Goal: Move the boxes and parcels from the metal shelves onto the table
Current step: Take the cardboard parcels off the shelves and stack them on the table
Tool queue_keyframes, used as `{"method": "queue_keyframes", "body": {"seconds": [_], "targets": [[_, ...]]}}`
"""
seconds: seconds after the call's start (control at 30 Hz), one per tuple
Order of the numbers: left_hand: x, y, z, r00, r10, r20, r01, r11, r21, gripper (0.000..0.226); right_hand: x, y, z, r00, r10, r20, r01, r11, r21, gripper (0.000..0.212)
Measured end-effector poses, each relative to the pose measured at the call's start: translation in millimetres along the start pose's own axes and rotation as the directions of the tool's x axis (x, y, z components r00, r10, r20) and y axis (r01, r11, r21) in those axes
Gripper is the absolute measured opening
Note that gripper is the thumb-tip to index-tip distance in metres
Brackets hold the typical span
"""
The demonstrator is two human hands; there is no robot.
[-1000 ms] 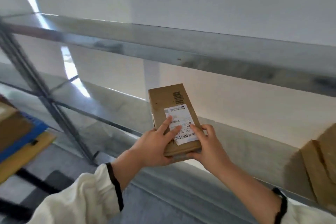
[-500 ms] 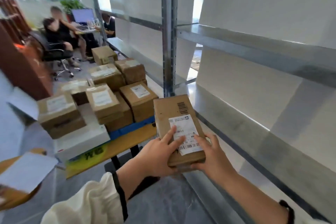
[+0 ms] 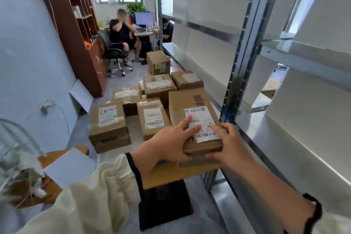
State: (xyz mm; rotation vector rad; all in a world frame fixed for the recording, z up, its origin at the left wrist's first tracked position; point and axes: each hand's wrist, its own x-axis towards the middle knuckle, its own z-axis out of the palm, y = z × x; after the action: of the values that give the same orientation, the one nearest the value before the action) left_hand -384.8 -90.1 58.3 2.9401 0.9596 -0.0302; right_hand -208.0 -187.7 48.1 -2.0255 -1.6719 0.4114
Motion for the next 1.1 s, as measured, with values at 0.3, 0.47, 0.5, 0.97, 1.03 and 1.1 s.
{"method": "queue_keyframes", "body": {"seconds": [0.3,0.47,0.5,0.97,1.03,1.1], "targets": [[96,-53,8,0.989,-0.142,0.044,0.143,0.99,-0.015,0.096,131,36,0,0.985,-0.108,0.133,0.11,0.994,-0.011,0.093],[118,-68,18,0.976,-0.194,0.094,0.195,0.981,-0.002,0.096,167,51,17,0.975,-0.144,0.169,0.142,0.99,0.024,0.092],[120,-70,21,0.975,-0.198,0.102,0.199,0.98,0.006,0.096,171,53,20,0.974,-0.145,0.173,0.142,0.989,0.031,0.093],[123,-88,38,0.968,-0.22,0.124,0.22,0.975,0.019,0.096,189,56,41,0.964,-0.176,0.198,0.169,0.984,0.051,0.091],[124,-91,38,0.968,-0.219,0.124,0.218,0.976,0.016,0.097,190,54,42,0.965,-0.176,0.195,0.167,0.984,0.064,0.091],[123,-92,38,0.968,-0.217,0.126,0.218,0.976,0.006,0.097,190,52,43,0.965,-0.178,0.192,0.17,0.984,0.06,0.091]]}}
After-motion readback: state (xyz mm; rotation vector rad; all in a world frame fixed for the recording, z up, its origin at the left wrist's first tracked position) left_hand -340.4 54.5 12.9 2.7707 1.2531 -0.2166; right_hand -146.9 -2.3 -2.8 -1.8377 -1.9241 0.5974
